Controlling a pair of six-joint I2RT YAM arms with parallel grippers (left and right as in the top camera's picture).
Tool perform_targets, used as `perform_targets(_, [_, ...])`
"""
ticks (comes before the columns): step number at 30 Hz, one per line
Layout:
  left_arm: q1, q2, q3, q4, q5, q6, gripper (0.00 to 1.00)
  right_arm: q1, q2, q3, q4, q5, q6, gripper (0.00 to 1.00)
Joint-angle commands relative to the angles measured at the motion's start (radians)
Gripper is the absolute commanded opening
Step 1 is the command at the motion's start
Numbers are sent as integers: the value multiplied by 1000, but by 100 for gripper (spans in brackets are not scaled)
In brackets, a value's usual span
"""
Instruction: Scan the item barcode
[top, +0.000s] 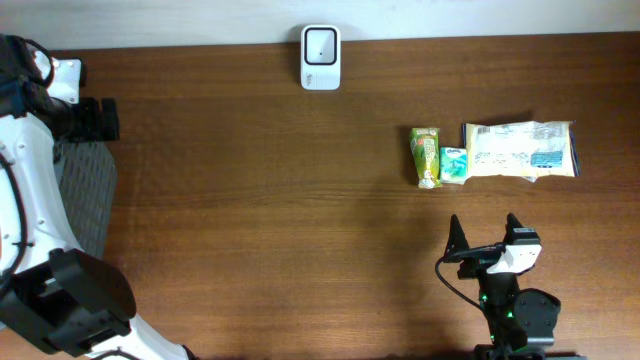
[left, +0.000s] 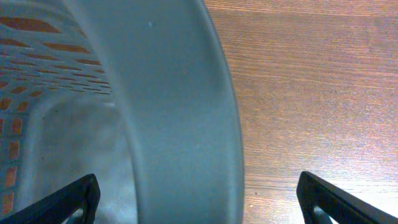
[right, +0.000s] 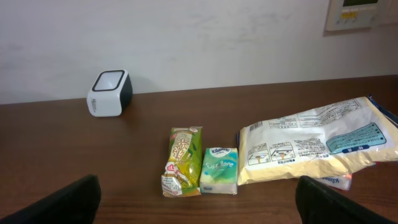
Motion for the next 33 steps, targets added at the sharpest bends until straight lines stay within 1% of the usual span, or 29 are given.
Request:
perform_targets(1, [3,3,-4,-2,8,15,99,-6,-11,-7,-2,9,-7,99])
perform_targets(16, [2,-10,-4,-2,8,15,99,-6,-11,-7,-2,9,-7,99])
perform_targets(18, [2,-58,-4,-2,8,15,99,-6,-10,-7,-2,9,-7,99])
perform_targets(26, [0,-384,-4,-2,8,15,99,-6,-10,-7,-2,9,-7,99])
perform_targets(28, [0,-443,-4,-2,8,15,99,-6,-11,-7,-2,9,-7,99])
perform_targets(32, [-55,-554,-4,-3,4,16,99,-6,-11,-7,-2,9,-7,99])
perform_targets(33, [-84,-589,-4,-13,-44,15,99,-6,-10,-7,-2,9,-7,99])
